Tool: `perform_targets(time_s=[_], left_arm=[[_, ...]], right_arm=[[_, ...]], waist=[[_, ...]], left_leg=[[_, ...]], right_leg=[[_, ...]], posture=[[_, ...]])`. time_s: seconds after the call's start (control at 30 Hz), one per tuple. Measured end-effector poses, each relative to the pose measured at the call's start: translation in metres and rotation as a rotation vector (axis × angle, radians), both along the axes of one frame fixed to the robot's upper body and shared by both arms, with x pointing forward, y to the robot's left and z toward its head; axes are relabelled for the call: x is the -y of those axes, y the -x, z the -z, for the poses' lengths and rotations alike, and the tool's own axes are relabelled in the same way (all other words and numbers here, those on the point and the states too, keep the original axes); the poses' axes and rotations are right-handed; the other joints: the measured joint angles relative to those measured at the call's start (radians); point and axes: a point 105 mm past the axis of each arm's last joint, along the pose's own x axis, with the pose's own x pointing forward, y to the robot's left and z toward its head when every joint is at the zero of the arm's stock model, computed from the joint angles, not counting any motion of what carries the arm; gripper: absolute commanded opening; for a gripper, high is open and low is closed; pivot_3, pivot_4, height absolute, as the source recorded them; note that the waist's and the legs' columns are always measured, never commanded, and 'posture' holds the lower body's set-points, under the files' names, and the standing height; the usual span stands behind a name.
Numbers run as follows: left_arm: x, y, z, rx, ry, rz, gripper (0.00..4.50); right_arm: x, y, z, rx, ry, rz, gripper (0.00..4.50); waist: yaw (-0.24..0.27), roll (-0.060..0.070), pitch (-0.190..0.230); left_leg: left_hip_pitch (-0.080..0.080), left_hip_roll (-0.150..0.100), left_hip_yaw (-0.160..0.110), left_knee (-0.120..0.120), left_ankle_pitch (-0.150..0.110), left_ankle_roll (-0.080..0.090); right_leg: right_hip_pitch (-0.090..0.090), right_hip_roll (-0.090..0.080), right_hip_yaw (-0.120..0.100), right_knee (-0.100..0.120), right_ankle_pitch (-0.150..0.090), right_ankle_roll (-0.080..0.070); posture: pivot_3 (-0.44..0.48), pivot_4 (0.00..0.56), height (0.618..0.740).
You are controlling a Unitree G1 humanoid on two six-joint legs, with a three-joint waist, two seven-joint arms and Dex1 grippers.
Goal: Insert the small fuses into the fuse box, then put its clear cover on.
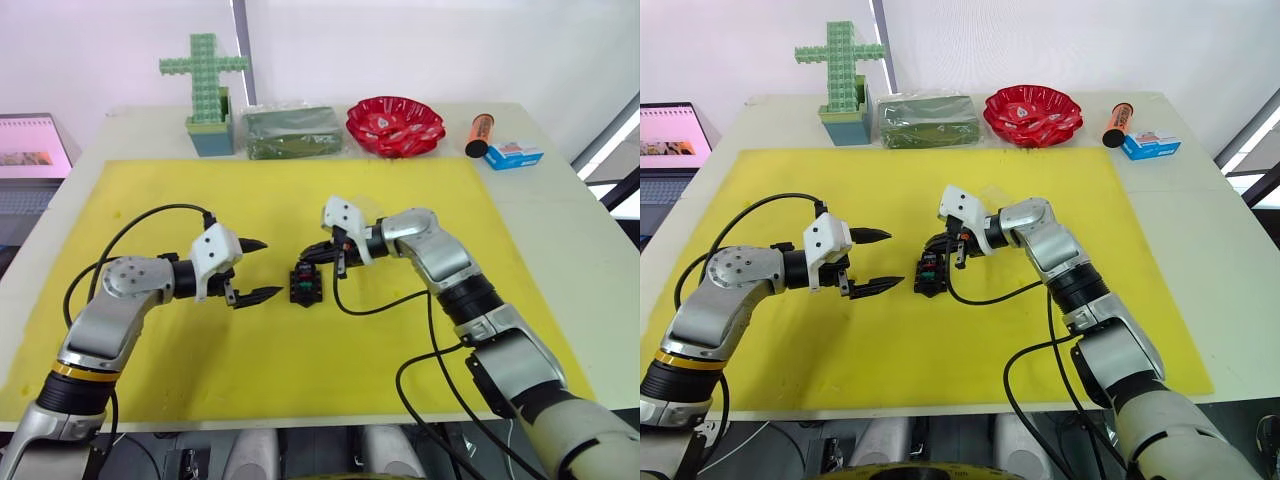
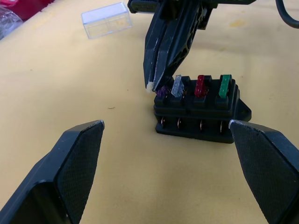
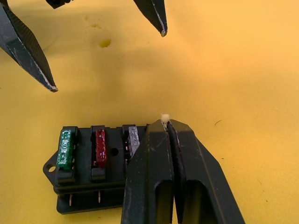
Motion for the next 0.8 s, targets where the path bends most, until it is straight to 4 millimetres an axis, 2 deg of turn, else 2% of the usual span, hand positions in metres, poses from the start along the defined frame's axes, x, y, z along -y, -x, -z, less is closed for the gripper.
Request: perform_targets(time_s=[0.2,0.33,0.47,0.57,0.67,0.73,0.8], left_arm=[[0.0,0.0,0.0,0.0,0.0,0.0,4.5],[0.0,0.001,-0.001,0.0,0.002,0.001,4.5],[-0.001,0.001,-0.004,-0.002,0.011,-0.003,4.5],[-0.006,0.001,-0.01,0.014,0.006,-0.015,4.5],[-0.009,0.003,-0.015,0.03,0.003,-0.016,4.5],[-0.014,0.006,-0.013,0.015,-0.001,-0.037,4.5],[-0.023,0.007,-0.011,-0.004,-0.016,-0.076,4.5]], right_arm=[[0.001,0.0,-0.004,-0.008,-0.014,0.012,0.05],[0.0,0.003,-0.014,-0.066,-0.063,0.032,0.05],[0.001,0.008,-0.035,-0.078,-0.125,0.039,0.05],[0.01,0.01,-0.052,-0.067,-0.153,0.066,0.05],[0.024,0.011,-0.062,-0.025,-0.137,0.105,0.05],[0.049,0.011,-0.059,0.013,-0.08,0.178,0.05],[0.082,0.009,-0.046,0.015,-0.009,0.276,0.05]], waist=[[0.0,0.0,0.0],[0.0,0.0,0.001],[0.0,0.001,0.001],[0.001,0.001,0.001],[0.001,0.001,0.001],[0.004,0.0,0.001],[0.004,0.0,0.001]], left_leg=[[0.0,0.0,0.0,0.0,0.0,0.0],[-0.002,0.0,0.0,0.0,0.0,0.0],[-0.003,0.0,0.0,0.0,0.0,0.0],[-0.003,0.0,0.0,0.0,0.0,0.0],[-0.003,0.0,0.0,0.0,0.0,0.0],[-0.003,0.0,0.0,0.0,0.0,0.0],[-0.004,-0.001,0.0,0.0,0.0,0.0]], right_leg=[[0.0,0.0,0.0,0.0,0.0,0.0],[-0.002,0.0,0.0,0.0,0.0,0.0],[-0.003,0.0,0.0,0.0,0.0,0.0],[-0.003,0.0,0.0,0.0,0.0,0.0],[-0.003,0.0,0.0,0.0,0.0,0.0],[-0.003,-0.001,0.0,-0.001,0.0,0.0],[-0.003,-0.002,0.0,-0.002,0.0,0.0]], posture=[[0.0,0.15,0.74],[0.0,0.15,0.74],[0.0,0.15,0.74],[0.0,0.15,0.74],[0.0,0.15,0.74],[0.0,0.15,0.74],[0.0,0.15,0.74]])
